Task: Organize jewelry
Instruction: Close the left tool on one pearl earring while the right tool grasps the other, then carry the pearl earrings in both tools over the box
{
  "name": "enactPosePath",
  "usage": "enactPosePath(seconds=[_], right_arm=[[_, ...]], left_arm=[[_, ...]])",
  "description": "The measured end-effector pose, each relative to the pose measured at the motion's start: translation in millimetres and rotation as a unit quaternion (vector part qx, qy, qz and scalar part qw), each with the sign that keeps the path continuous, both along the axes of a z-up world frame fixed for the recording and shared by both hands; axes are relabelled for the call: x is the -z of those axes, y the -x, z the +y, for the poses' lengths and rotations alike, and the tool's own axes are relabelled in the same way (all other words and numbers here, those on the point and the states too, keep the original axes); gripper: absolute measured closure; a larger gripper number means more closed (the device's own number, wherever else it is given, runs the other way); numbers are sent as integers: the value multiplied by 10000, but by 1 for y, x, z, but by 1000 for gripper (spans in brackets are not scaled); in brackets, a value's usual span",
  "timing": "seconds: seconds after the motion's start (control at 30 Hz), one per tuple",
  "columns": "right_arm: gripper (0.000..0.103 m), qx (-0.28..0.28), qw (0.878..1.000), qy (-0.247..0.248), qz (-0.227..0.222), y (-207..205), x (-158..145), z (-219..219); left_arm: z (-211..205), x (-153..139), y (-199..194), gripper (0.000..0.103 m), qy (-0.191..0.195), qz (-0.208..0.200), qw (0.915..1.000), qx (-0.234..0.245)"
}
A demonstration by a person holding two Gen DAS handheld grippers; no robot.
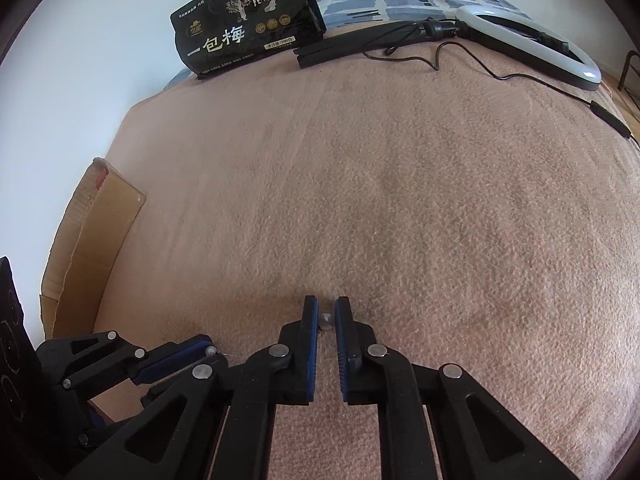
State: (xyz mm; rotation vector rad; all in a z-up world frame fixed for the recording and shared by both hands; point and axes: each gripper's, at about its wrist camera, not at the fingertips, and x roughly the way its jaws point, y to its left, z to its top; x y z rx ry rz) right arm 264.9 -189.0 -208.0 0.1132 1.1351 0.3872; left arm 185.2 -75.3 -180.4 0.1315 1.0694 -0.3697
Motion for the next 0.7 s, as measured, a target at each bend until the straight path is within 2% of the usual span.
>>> enactPosePath(seconds=[0.33,0.7], right_arm=[[97,153,9993,45,-349,22,-38,-4],[97,28,9950,143,-991,53,-91,32]], left_arm=[[21,-30,12,95,189,-299,9992,-195],[66,-73,36,95,427,-744,9948,-551]])
